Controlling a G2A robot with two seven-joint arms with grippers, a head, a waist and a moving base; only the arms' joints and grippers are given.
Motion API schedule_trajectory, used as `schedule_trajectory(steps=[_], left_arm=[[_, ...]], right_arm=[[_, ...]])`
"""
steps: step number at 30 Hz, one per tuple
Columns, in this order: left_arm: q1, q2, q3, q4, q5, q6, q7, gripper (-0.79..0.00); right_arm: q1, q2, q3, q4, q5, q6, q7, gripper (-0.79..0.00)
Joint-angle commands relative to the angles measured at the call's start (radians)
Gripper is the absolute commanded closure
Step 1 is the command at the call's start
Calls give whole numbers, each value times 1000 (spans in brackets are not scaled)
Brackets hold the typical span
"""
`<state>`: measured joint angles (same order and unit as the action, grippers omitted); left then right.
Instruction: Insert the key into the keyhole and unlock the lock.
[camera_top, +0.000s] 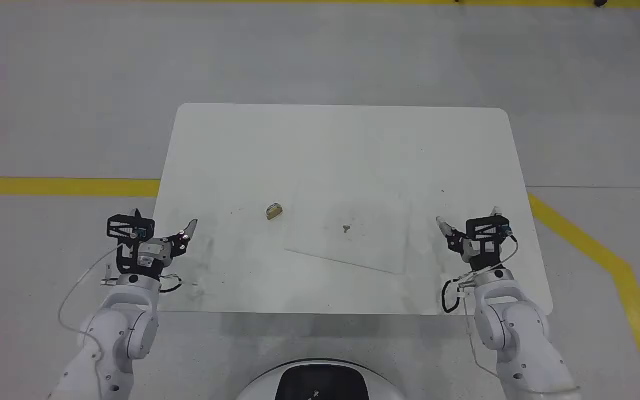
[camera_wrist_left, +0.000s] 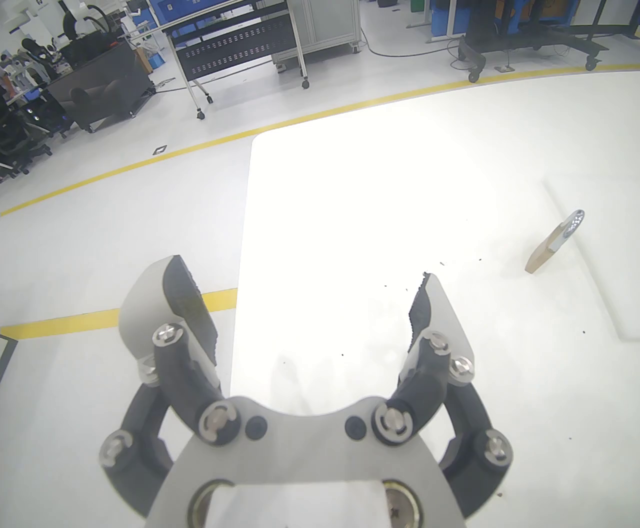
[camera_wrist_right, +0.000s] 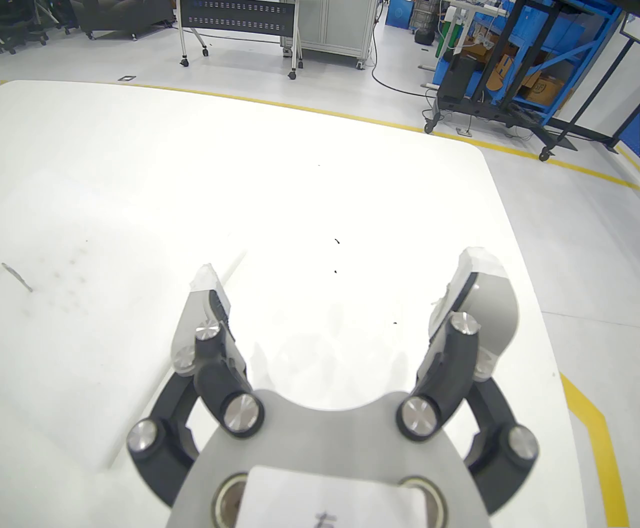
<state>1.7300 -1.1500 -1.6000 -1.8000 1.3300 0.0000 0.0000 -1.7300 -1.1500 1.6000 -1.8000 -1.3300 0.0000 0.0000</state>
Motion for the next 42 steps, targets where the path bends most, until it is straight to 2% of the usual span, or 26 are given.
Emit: schedule_trajectory(steps=[1, 11, 14, 17, 29, 32, 35, 39, 42], left_arm=[[0, 0, 0, 0, 0, 0, 0, -785], [0, 0, 0, 0, 0, 0, 0, -785], [0, 0, 0, 0, 0, 0, 0, -785], [0, 0, 0, 0, 0, 0, 0, -785], [0, 0, 0, 0, 0, 0, 0, -785], [0, 0, 0, 0, 0, 0, 0, -785], [0, 0, 0, 0, 0, 0, 0, -785], [0, 0, 0, 0, 0, 0, 0, -785], [0, 0, 0, 0, 0, 0, 0, -785]], right_arm=[[0, 0, 0, 0, 0, 0, 0, -784], [2, -1, -16, -11, -5, -24, -4, -785], [1, -3, -63, -42, -94, -17, 13, -785], [7, -7, -75, -48, -2, -61, 22, -785], [8, -7, -77, -50, -5, -63, 23, -785], [49, -8, -136, -52, -95, -89, 103, -785], [123, -9, -175, -4, -92, -166, 190, -785], [222, -5, -218, 63, -67, -379, 259, -785], [269, -4, -249, 87, -52, -493, 260, -785]])
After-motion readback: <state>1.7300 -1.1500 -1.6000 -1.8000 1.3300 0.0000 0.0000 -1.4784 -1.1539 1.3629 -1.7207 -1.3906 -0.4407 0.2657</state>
